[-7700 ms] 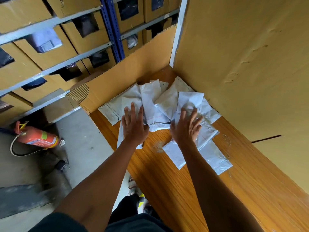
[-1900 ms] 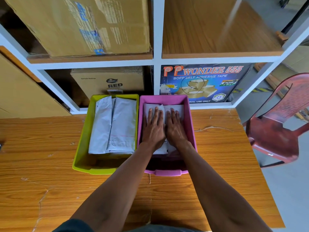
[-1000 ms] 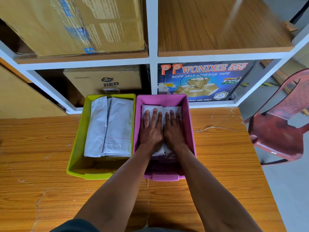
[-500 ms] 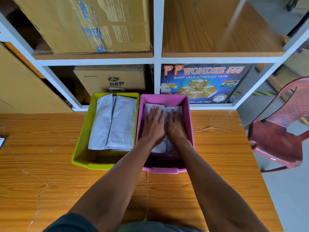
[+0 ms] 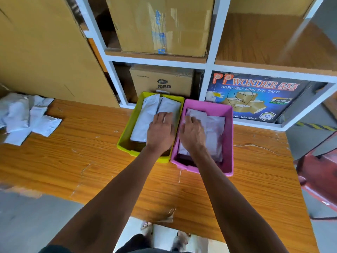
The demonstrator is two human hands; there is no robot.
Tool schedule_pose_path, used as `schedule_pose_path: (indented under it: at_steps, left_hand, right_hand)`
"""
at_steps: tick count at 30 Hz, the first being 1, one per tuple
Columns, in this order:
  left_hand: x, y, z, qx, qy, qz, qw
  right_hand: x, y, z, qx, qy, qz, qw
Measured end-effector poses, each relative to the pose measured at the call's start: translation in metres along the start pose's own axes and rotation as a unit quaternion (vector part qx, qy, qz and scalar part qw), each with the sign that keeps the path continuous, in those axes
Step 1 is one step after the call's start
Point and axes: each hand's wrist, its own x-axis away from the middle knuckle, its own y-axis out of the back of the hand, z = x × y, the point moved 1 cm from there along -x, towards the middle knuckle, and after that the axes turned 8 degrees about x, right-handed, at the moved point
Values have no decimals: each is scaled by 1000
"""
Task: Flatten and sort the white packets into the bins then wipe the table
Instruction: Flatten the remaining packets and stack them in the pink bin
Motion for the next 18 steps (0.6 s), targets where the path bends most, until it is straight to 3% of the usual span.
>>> schedule_pose_path:
  at_steps: [13, 18]
  left_hand:
    - [144, 131, 165, -46, 158, -60, 985]
    - [215, 186, 242, -63, 197, -64, 976]
  right_hand:
    - [70, -46, 217, -46, 163, -20, 985]
    - [111, -77, 318, -70, 217, 24, 973]
